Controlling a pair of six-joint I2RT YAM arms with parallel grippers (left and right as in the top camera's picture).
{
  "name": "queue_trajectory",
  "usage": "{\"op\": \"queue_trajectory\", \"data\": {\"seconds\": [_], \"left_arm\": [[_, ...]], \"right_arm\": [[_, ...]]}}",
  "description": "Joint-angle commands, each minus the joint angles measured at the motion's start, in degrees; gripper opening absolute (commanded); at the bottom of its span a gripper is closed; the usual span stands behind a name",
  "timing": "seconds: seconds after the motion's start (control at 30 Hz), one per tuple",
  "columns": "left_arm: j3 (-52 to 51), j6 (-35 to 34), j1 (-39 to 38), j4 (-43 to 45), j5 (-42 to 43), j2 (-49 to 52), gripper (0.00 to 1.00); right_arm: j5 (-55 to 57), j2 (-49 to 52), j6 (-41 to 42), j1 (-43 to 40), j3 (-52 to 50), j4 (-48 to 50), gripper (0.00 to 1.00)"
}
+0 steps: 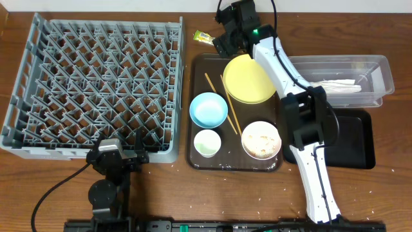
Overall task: Sort waste into correct bins and load items into the dishwasher
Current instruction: 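Reach the right gripper to the yellow snack wrapper and grasp it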
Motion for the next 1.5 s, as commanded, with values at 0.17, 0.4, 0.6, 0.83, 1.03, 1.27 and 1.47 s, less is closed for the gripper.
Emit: {"op": "queue_trajectory", "data": {"seconds": [0.17,0.4,0.6,0.83,1.03,1.27,1.47], "left_arm": [[-1.7,0.35,0.17,-0.66,-0.33,-0.28,0.95],[-1.7,0.35,0.17,-0.66,-0.33,-0.28,0.95],[-1.7,0.35,0.17,-0.66,-0.33,-0.28,0.95],[-1.7,0.35,0.17,-0.66,-0.33,-0.28,0.95],[-1.7,0.35,0.17,-0.66,-0.33,-0.28,0.95],[-1.7,0.35,0.17,-0.66,-0.33,-0.28,0.95],[-1.7,0.35,0.17,-0.66,-0.33,-0.28,0.95]], "right_arm": [[-2.54,4.68,3.48,0.48,1.6,3.19,0.85],[-2.49,6.1,3.67,0.42,1.57,3.39,0.69],[-2.51,6.34,4.09,0.42,1.46,3.39,0.45],[-2.51,6.34,4.35,0.37,1.46,3.3,0.22],[-2.03,6.32,6.47,0.13,1.57,3.96,0.01],[-5.2,1.29,11.19,-0.59,4.26,2.58,0.01],[-4.9,-1.33,11.04,0.48,4.7,5.62,0.76]]}}
